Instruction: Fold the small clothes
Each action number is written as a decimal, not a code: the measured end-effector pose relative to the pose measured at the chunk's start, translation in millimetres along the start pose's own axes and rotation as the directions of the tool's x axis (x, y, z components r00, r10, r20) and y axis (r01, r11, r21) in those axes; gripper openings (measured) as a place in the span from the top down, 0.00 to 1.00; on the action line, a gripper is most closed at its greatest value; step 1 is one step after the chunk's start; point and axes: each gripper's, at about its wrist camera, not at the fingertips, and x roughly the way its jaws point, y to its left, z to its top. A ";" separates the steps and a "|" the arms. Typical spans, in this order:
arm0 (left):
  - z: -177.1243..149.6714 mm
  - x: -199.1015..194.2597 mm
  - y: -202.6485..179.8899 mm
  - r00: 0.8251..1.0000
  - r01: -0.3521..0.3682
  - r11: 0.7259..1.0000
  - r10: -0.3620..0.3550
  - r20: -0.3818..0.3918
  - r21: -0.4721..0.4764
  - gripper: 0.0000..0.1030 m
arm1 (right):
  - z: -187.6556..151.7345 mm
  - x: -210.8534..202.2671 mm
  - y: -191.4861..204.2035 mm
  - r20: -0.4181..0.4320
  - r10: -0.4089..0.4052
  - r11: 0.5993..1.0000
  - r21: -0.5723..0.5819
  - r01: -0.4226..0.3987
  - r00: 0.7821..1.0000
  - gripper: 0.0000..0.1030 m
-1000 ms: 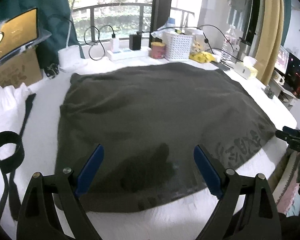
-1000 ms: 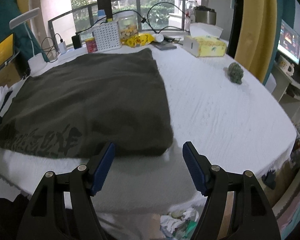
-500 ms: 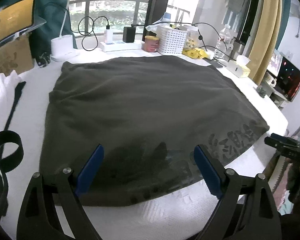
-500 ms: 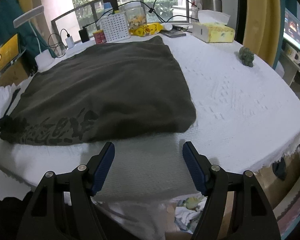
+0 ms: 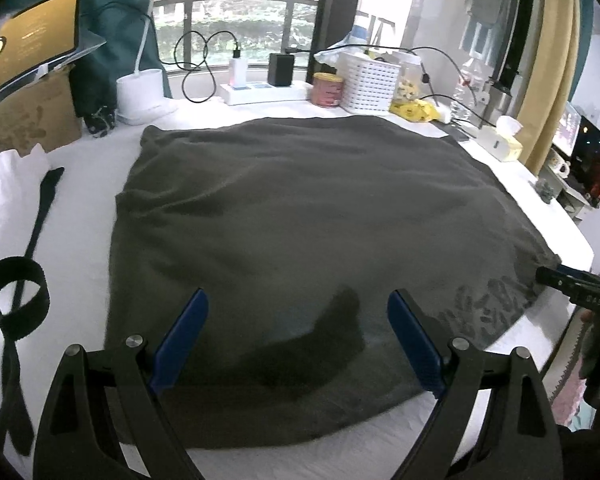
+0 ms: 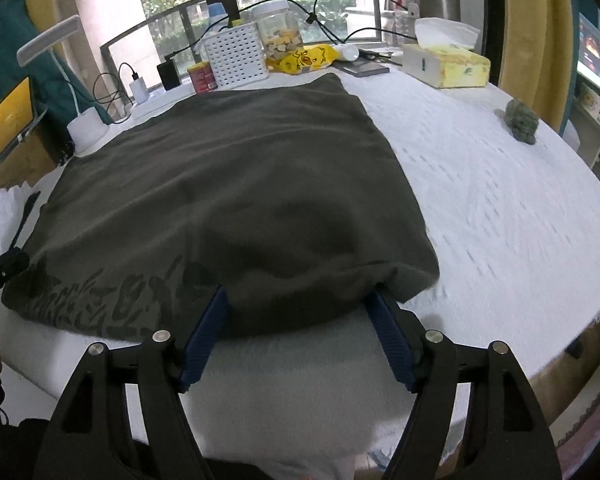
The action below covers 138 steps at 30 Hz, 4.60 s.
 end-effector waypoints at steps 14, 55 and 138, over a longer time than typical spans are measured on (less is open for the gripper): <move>24.1 16.4 16.6 1.000 0.017 1.000 -0.017 -0.022 -0.020 0.12 | 26.2 27.4 16.0 -0.006 0.004 0.999 -0.043 -0.004 1.000 0.26; 83.8 51.7 45.6 0.996 -0.053 0.996 0.048 -0.078 -0.069 0.12 | 116.4 99.2 -16.0 0.009 0.303 0.946 0.117 -0.302 0.953 0.87; 39.3 -25.8 91.7 0.997 -0.068 0.992 0.072 0.037 -0.102 0.12 | 28.7 13.5 262.1 -0.239 0.454 0.718 -0.472 -0.511 0.858 0.41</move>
